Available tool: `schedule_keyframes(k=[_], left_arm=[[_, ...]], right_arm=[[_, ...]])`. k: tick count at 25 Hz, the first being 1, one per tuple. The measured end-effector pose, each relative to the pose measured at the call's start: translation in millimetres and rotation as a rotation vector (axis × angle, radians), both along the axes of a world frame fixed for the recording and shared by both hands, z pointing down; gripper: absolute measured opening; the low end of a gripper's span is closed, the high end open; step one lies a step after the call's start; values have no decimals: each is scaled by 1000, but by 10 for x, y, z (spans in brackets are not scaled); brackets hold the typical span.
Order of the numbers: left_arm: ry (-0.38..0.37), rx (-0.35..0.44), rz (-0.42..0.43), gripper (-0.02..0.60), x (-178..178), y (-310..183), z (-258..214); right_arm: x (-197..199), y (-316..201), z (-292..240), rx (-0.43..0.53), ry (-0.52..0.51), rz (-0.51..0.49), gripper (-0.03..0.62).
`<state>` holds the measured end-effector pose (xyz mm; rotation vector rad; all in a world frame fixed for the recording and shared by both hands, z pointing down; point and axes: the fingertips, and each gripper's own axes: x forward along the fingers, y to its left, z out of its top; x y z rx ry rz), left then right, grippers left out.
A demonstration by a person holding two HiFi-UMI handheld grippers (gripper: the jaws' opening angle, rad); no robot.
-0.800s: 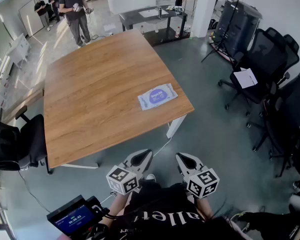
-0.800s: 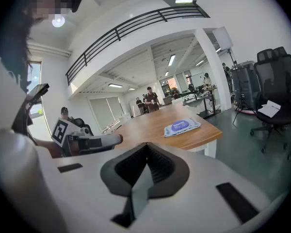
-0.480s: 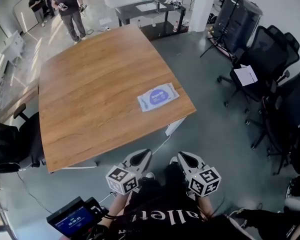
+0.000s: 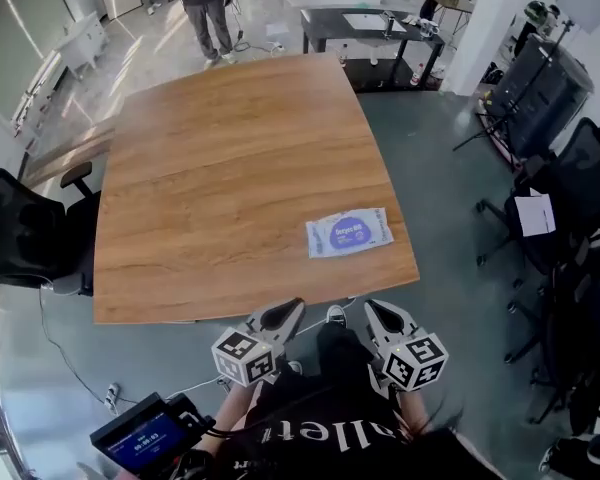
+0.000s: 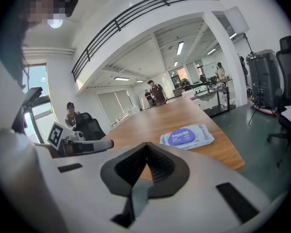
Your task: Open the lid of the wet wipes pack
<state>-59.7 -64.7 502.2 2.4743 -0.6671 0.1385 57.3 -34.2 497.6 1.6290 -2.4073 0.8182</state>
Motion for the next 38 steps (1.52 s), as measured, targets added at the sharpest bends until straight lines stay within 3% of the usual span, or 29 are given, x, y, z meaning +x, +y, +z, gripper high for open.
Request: schedule_keyframes(k=[8, 14, 18, 23, 29, 33, 38], left_arm=[[-134, -37, -71, 46, 628, -708, 298], [-265, -73, -141, 57, 804, -1160, 711], [-369, -67, -96, 64, 984, -1460, 1148], [-565, -41, -45, 97, 938, -1484, 1371], [-680, 15, 62, 97, 994, -1590, 1528], [-765, 63, 164, 97, 1034, -1521, 1577], [-724, 48, 160, 97, 1067, -1548, 1618]], right_arm=[[554, -1065, 32, 8, 20, -178, 9], [640, -1371, 351, -24, 96, -346, 9], [674, -1590, 708, -40, 161, -451, 9], [605, -1567, 731, -63, 199, -523, 11], [586, -1645, 853, -57, 303, -611, 11], [527, -1669, 892, -16, 441, -708, 14], [435, -1713, 1106, 105, 782, -913, 92]])
